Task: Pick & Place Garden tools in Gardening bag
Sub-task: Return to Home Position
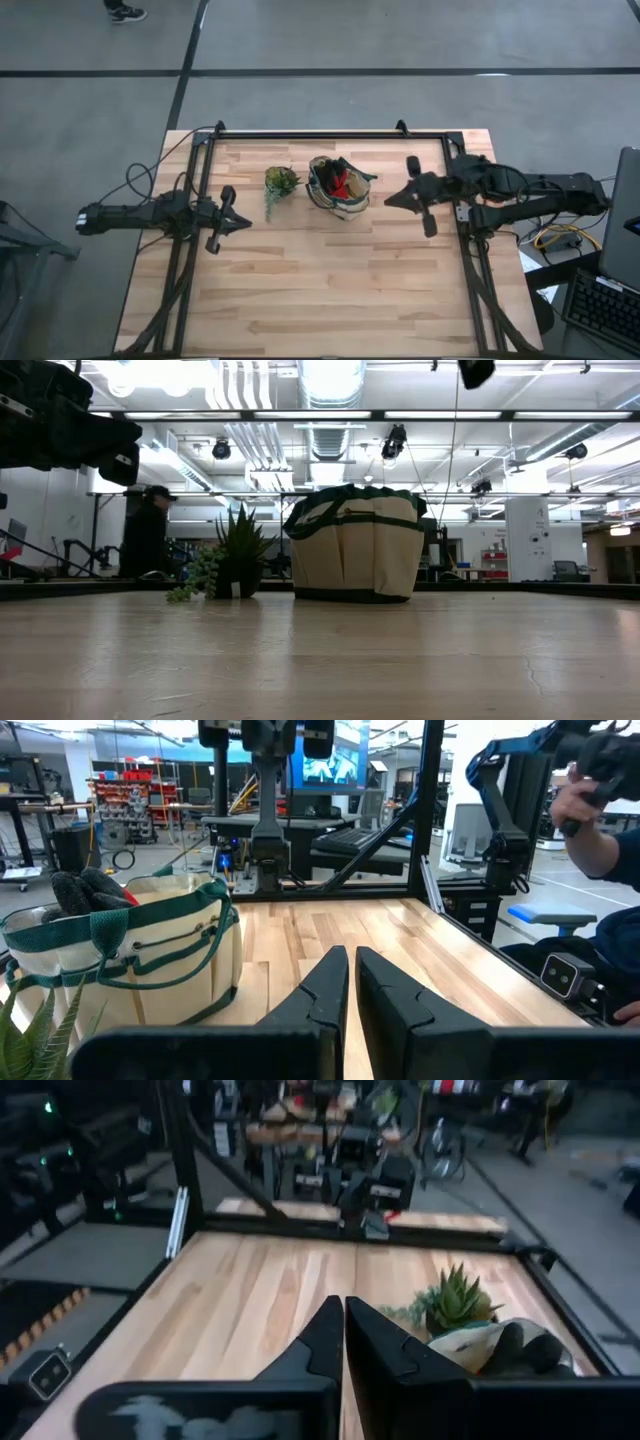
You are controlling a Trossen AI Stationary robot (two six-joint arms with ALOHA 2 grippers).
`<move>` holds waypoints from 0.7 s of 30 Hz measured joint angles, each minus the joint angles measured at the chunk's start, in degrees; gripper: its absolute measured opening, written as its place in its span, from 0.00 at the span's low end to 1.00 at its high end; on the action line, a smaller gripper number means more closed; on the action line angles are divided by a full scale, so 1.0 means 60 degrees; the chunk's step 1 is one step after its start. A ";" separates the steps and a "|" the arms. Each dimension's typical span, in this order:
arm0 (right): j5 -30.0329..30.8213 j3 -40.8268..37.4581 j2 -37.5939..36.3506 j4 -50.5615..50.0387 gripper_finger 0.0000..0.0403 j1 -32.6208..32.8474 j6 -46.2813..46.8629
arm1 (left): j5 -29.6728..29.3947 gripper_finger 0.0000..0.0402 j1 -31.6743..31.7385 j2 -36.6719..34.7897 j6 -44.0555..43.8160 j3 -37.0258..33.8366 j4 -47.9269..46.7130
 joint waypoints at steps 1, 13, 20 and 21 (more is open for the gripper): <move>0.0059 -0.0317 -0.0276 0.0234 0.02 0.0021 0.0031 | 0.0000 0.07 -0.0002 0.0000 0.0000 0.0000 0.0000; 0.1061 -0.3257 -0.3055 0.1024 0.02 0.0077 0.0529 | 0.0000 0.07 0.0001 0.0000 0.0000 0.0000 0.0000; 0.1058 -0.4412 -0.5095 0.1253 0.02 0.0073 0.0657 | 0.0000 0.07 0.0001 0.0000 0.0000 0.0000 0.0000; 0.1054 -0.4569 -0.5385 0.1254 0.02 0.0073 0.0682 | 0.0000 0.07 0.0001 0.0000 0.0000 0.0000 0.0000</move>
